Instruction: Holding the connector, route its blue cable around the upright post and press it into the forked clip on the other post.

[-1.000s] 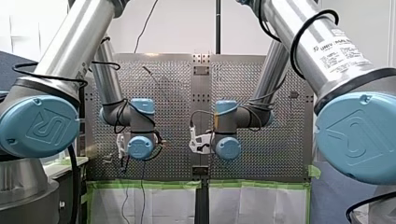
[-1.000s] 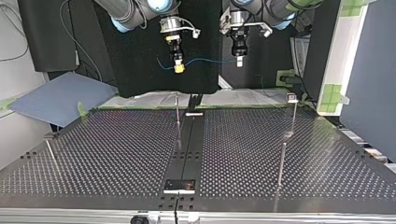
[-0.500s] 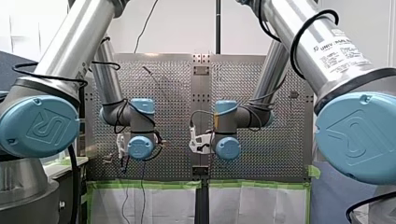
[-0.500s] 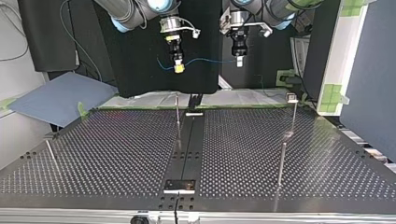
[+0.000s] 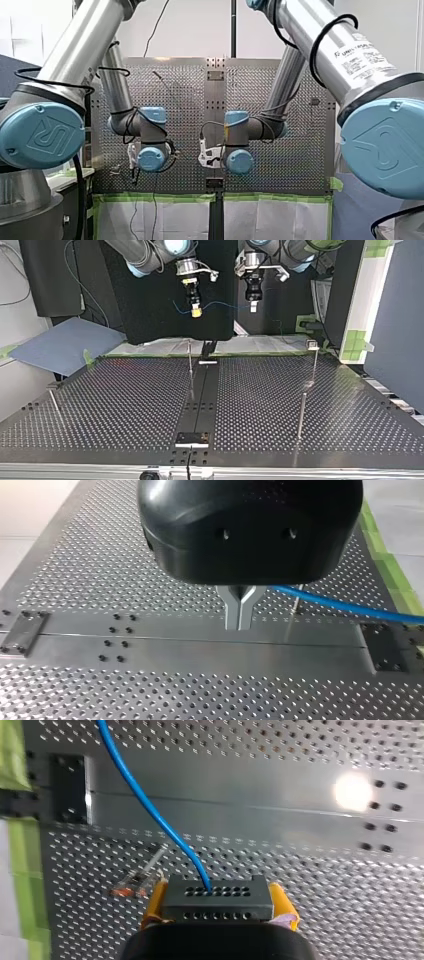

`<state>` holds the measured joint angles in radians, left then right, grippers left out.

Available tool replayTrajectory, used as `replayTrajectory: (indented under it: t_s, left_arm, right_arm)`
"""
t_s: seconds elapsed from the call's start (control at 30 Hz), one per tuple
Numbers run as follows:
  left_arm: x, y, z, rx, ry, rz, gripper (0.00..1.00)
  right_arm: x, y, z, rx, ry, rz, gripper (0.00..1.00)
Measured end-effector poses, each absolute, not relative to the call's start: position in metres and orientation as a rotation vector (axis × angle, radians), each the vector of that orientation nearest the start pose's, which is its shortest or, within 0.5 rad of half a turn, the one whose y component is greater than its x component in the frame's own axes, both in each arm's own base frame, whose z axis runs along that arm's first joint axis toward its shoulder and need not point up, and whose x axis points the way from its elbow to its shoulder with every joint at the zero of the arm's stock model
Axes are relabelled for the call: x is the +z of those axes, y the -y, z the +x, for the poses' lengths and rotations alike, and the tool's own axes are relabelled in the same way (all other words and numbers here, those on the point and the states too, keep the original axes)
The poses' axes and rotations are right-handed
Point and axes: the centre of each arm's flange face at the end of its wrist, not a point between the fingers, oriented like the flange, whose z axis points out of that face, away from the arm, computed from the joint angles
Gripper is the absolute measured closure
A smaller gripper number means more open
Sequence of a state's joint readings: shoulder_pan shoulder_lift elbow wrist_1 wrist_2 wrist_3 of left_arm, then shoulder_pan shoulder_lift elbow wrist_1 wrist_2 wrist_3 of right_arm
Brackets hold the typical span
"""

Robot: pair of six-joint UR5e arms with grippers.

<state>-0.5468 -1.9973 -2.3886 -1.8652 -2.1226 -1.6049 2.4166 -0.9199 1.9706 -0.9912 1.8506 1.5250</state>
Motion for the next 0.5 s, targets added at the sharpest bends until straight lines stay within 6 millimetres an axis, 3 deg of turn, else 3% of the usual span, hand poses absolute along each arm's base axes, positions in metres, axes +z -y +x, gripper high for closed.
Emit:
replayTrajectory:
  t_s: [0.33, 0.5]
  left_arm:
    - [0.108, 0.267, 0.293, -0.093, -1.530, -0.126, 1.00]
    - [0.126, 0.267, 0.301, -0.119, -1.492, -0.166, 1.00]
  right_arm:
    - [0.028, 0.294, 0.489, 1.518, 0.956, 1.730, 1.00]
    - [0.051, 0.310, 0.503, 1.583, 0.978, 1.675, 1.00]
